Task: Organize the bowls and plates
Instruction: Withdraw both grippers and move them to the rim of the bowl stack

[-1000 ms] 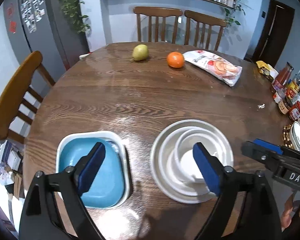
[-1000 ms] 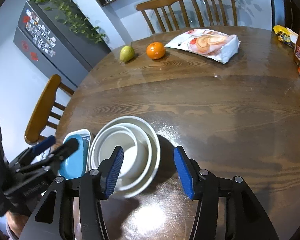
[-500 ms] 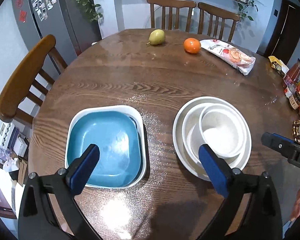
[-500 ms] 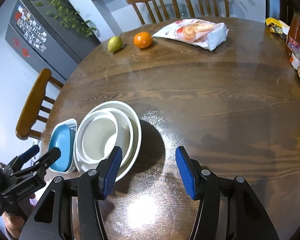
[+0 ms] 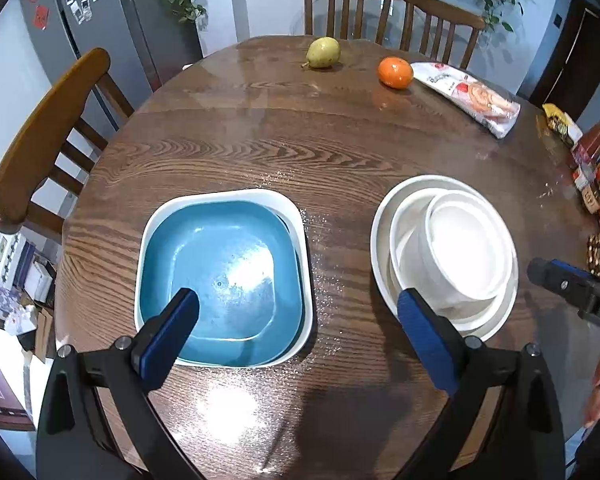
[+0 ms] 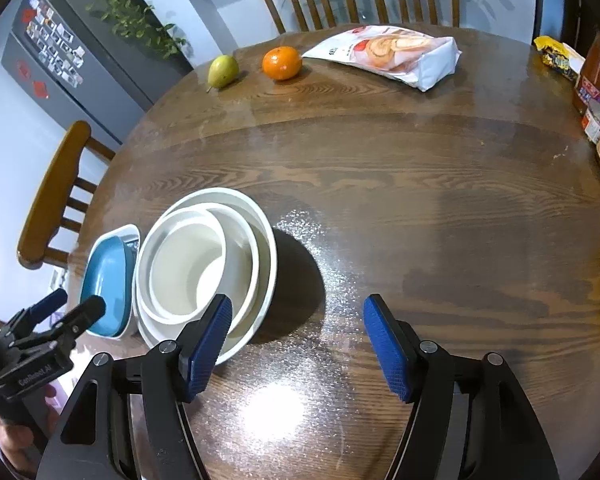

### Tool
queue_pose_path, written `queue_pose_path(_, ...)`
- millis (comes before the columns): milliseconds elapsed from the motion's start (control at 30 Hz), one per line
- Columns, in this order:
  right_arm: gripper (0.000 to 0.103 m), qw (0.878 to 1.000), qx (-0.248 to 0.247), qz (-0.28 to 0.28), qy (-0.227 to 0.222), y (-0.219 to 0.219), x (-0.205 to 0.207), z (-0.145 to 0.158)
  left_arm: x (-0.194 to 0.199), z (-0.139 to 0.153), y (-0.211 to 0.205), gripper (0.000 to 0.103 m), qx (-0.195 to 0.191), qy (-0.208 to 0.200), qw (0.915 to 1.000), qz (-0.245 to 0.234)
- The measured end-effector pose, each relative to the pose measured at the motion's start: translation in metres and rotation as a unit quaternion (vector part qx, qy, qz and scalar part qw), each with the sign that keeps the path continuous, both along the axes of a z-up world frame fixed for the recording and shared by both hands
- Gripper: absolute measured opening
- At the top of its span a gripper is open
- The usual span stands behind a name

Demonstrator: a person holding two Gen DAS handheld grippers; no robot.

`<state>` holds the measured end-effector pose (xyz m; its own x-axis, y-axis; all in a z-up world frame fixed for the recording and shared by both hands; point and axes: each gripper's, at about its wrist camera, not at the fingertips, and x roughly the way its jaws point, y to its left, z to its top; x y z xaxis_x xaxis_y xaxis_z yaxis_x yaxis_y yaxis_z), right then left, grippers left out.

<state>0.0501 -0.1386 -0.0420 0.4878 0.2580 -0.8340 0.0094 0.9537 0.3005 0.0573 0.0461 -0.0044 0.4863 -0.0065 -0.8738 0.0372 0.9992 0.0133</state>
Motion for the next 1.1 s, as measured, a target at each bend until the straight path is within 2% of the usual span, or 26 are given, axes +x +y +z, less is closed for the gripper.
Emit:
queue_pose_path(333, 0.070, 1.000, -0.009, -0.011, -0.001, -0.002, 0.005, -0.001, 0.011, -0.002, 0.003, 0.099, 0.018, 0.004, 0.9998, -0.011)
queue_pose_path(500, 0.070, 1.000, -0.010, -0.016, 0.005, -0.004, 0.010, -0.007, 0.021, -0.007, 0.005, 0.099, 0.002, 0.020, 0.9997, -0.016)
queue_pose_path(733, 0.070, 0.999, 0.018, -0.022, 0.031, -0.009, 0.019, -0.022, 0.031, -0.012, 0.006, 0.099, -0.008, 0.037, 0.9990, -0.024)
queue_pose_path(867, 0.070, 0.998, 0.028, -0.026, 0.044, -0.011, 0.022, -0.029, 0.038, -0.018, 0.006, 0.098, -0.024, 0.061, 0.9974, -0.029)
queue_pose_path(1100, 0.070, 0.997, 0.040, -0.029, 0.053, -0.012, 0.028, -0.036, 0.050, -0.023, -0.002, 0.098, 0.006, 0.075, 0.9966, -0.035)
